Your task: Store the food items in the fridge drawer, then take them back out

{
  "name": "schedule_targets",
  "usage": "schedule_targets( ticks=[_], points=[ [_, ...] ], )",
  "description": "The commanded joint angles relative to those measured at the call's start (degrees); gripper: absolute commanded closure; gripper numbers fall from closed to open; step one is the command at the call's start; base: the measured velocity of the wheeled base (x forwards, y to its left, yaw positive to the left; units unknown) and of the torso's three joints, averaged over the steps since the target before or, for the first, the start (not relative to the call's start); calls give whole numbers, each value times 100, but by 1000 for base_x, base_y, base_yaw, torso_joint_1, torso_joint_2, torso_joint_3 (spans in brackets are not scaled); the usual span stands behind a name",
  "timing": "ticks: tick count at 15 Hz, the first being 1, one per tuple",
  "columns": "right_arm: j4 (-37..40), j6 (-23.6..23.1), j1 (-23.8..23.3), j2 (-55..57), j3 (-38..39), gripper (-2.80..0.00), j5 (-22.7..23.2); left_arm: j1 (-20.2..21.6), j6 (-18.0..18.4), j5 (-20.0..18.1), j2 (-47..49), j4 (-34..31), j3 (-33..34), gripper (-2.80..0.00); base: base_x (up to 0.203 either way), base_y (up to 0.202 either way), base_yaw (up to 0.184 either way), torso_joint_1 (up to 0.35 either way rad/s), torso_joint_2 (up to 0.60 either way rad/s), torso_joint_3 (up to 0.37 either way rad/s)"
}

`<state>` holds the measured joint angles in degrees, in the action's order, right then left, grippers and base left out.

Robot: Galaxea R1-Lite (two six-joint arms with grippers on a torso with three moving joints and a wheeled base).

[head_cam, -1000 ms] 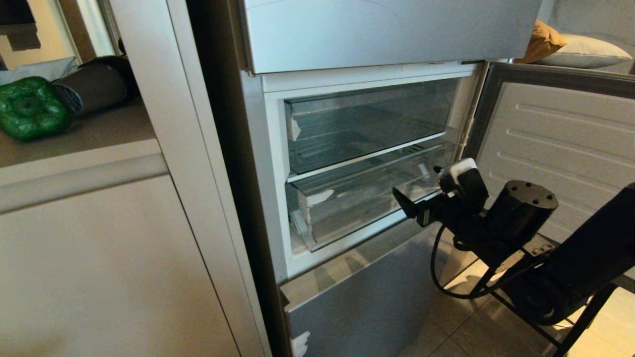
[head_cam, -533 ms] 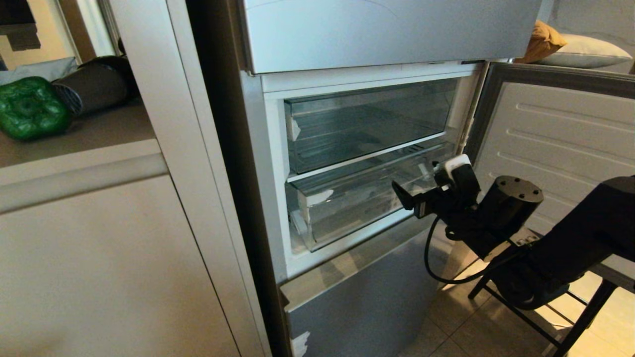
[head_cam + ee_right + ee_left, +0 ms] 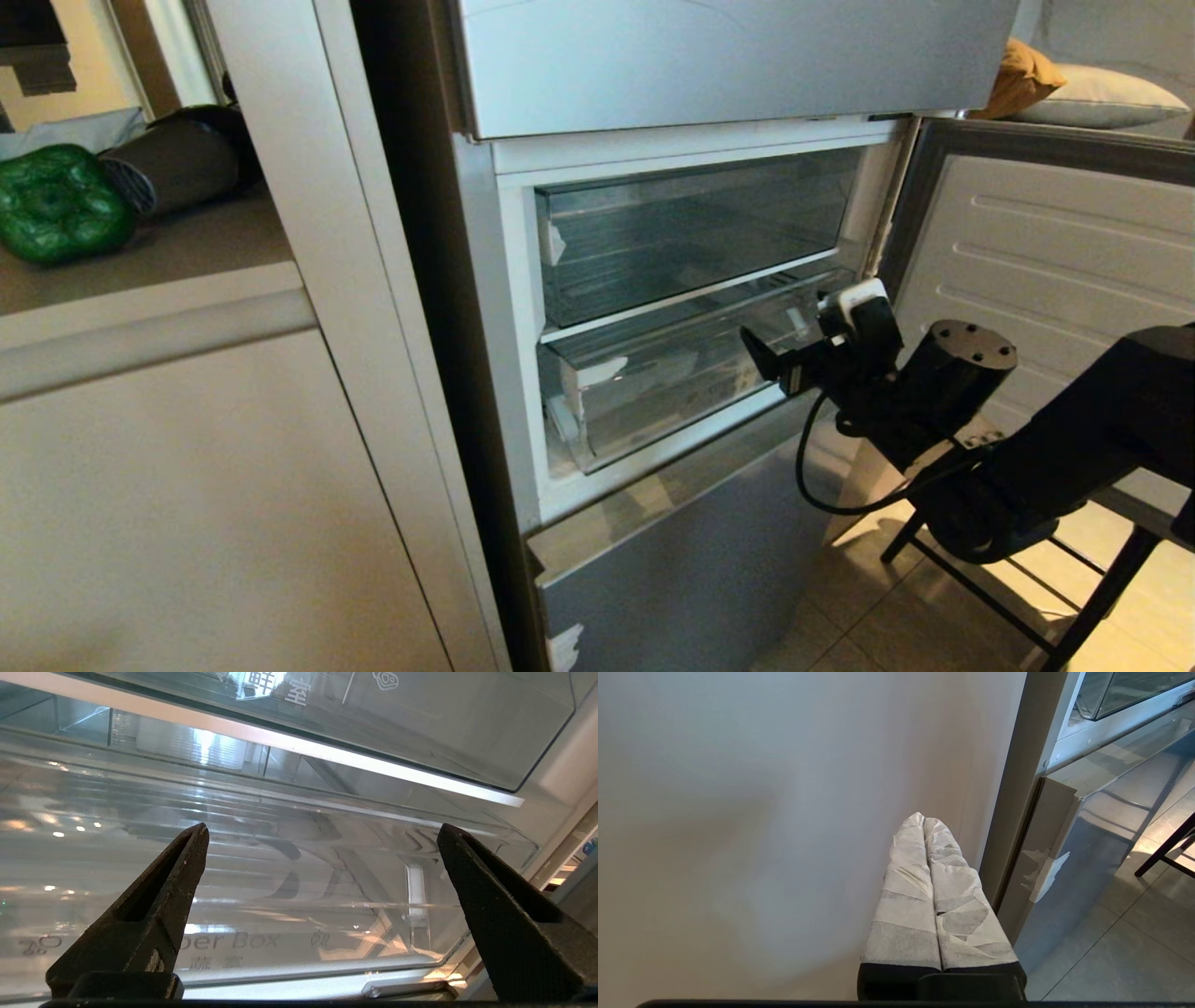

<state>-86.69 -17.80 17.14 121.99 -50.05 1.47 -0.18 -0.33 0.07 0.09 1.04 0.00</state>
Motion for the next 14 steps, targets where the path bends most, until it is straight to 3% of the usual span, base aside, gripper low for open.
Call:
schedule_targets(
  ticks=[1,8,14],
  points=[
    [-50,-13,-9,26,-49,-280,3,1,-2,1,0,2,35,0,0,0,0,0,0,0],
    [-98,-40,26,-18,241,-280,20,1,-2,1,0,2,35,0,0,0,0,0,0,0],
    [-68,-23,9,165,-20,-280,55,1,-2,1,0,2,35,0,0,0,0,0,0,0]
  ],
)
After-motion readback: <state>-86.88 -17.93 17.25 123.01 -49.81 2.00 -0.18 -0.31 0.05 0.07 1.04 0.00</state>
